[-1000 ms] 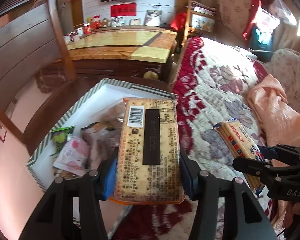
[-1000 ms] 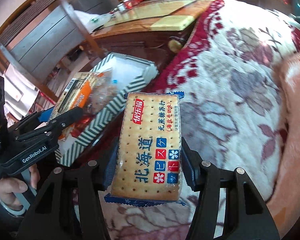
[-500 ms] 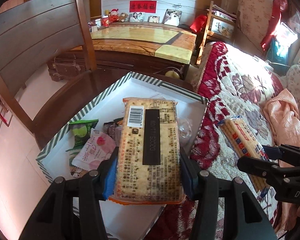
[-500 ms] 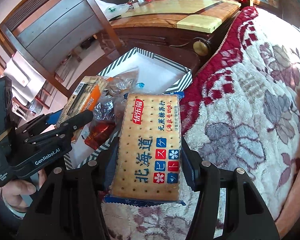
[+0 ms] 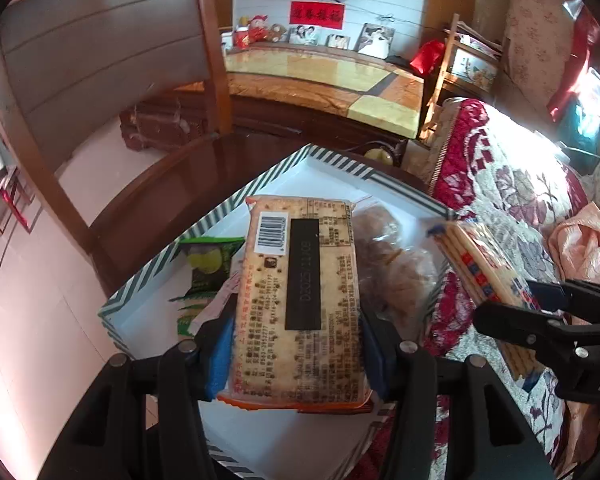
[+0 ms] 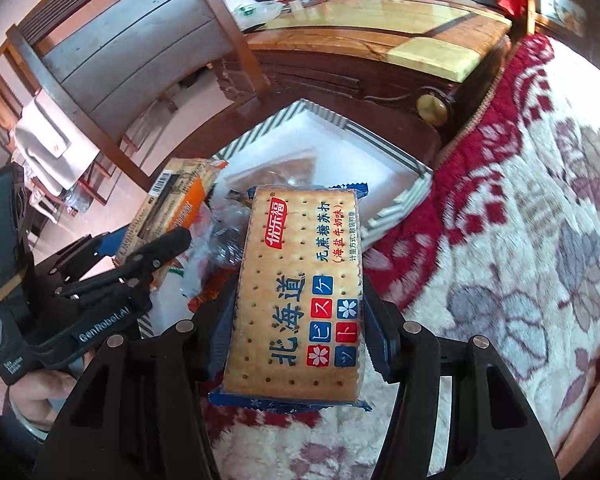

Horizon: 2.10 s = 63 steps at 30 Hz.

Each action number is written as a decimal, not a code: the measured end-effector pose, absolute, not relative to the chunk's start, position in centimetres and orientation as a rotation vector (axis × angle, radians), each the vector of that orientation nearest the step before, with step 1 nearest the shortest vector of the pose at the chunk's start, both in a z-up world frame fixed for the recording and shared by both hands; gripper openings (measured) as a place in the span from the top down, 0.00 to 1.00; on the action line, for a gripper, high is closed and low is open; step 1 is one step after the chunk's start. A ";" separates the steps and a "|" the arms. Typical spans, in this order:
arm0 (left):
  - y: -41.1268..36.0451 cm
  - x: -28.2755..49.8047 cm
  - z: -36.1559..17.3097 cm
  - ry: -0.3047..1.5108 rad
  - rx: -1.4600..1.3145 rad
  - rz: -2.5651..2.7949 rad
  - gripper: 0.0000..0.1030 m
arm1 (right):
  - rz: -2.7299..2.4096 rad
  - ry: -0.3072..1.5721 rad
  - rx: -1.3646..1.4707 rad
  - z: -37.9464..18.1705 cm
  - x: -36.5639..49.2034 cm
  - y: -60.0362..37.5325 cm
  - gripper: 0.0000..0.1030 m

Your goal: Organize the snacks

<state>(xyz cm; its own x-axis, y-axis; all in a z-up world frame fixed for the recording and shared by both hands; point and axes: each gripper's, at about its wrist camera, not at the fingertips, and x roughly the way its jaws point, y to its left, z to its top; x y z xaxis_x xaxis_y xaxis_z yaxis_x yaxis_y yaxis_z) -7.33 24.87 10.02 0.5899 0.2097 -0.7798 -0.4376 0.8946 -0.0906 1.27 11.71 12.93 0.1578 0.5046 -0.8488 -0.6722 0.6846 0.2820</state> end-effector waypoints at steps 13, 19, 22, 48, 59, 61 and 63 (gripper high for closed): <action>27.7 -7.6 7.8 0.917 -0.350 0.444 0.45 | 0.878 1.124 -0.297 10.3 2.4 19.7 0.46; 27.7 -7.1 7.0 0.948 -0.347 0.460 0.45 | 0.867 1.130 -0.348 8.5 3.0 21.8 0.46; 27.7 -7.0 6.8 0.956 -0.338 0.469 0.31 | 0.876 1.113 -0.343 8.1 2.7 22.1 0.46; 22.1 -12.5 13.8 0.683 -0.206 0.491 0.07 | 0.761 0.911 -0.116 15.7 -4.3 10.1 0.38; 19.8 -16.2 16.0 0.583 -0.125 0.517 0.00 | 0.719 0.841 -0.101 17.0 -8.4 8.0 0.37; 19.5 -16.6 16.0 0.580 -0.107 0.514 0.00 | 0.710 0.844 -0.097 17.0 -8.9 7.8 0.37; 19.1 -16.9 16.2 0.574 -0.084 0.516 0.00 | 0.700 0.840 -0.112 17.1 -9.5 7.6 0.37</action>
<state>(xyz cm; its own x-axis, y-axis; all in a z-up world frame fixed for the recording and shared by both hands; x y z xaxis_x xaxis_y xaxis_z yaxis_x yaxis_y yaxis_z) -16.88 19.07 16.18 0.7172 0.4424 -0.5385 -0.4885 0.8702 0.0644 -9.48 7.64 17.12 0.4597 0.5253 -0.7161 -0.6099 0.7728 0.1753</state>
